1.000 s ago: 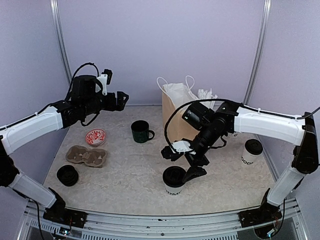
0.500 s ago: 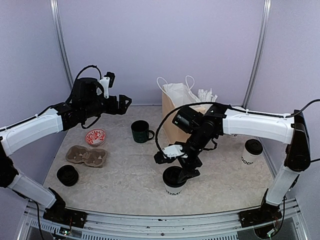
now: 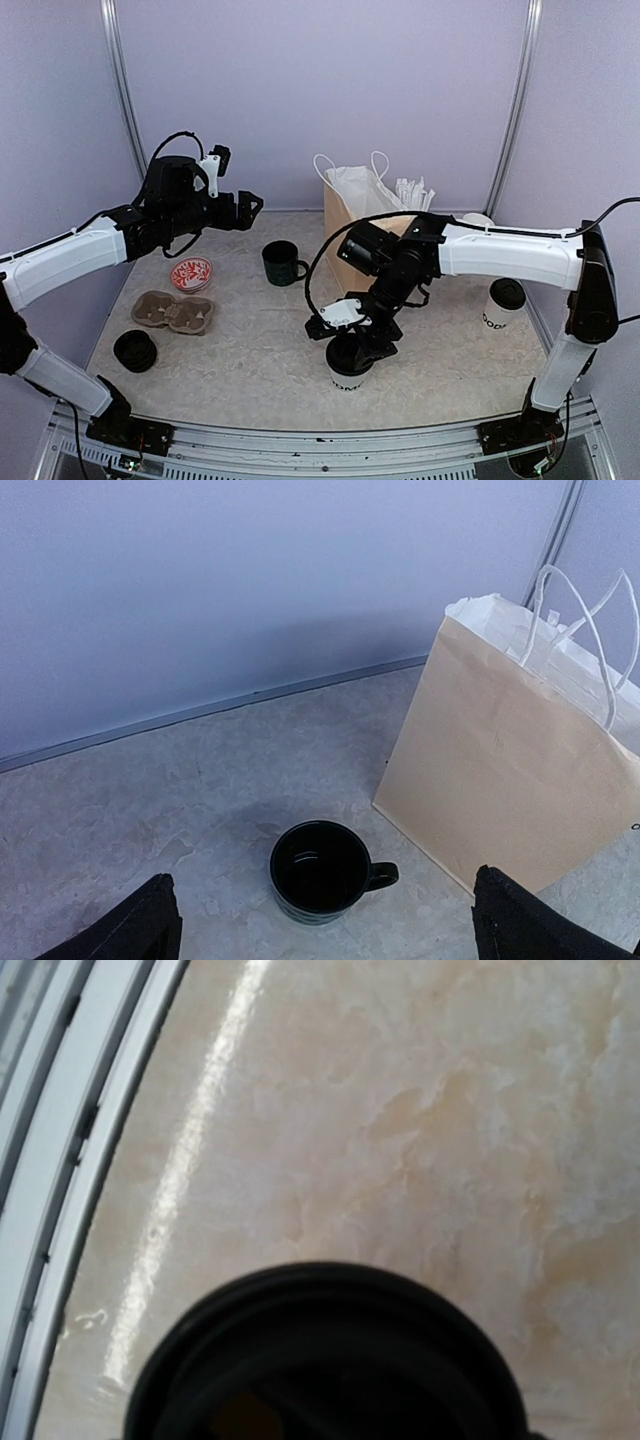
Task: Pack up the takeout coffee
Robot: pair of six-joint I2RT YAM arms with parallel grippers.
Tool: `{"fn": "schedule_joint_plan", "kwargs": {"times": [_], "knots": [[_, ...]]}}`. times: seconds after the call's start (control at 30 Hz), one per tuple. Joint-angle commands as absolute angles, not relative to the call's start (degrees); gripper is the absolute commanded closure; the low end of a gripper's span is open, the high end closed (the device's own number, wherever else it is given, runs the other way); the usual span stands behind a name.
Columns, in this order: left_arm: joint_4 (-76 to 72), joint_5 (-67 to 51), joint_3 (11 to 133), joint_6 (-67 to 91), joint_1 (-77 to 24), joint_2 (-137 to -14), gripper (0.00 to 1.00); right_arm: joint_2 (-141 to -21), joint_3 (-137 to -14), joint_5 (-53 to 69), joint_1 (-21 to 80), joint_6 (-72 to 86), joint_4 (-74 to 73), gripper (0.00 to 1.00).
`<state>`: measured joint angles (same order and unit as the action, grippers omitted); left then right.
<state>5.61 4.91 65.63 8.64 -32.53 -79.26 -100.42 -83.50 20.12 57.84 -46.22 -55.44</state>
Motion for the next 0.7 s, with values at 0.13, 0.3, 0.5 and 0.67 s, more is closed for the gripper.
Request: {"fn": "schedule_joint_plan", "kwargs": {"times": [0.13, 0.3, 0.5, 0.67], "knots": [[6.34, 4.92, 67.58, 7.82, -32.01, -80.41, 0.01, -99.7, -81.85, 17.11, 59.06, -44.79, -55.34, 0.24], [6.55, 5.02, 67.75, 7.78, -31.49, -80.6, 0.01, -98.83, -80.53, 15.93, 59.12, -44.39, -54.86, 0.21], [6.76, 4.88, 67.93, 7.82, -30.9, -80.85, 0.01, -98.11, -79.5, 16.0, 59.24, -44.12, -54.71, 0.17], [6.9, 4.71, 68.01, 7.98, -30.76, -81.2, 0.01, -97.36, -80.02, 16.23, 59.28, -43.23, -55.01, 0.24]]}}
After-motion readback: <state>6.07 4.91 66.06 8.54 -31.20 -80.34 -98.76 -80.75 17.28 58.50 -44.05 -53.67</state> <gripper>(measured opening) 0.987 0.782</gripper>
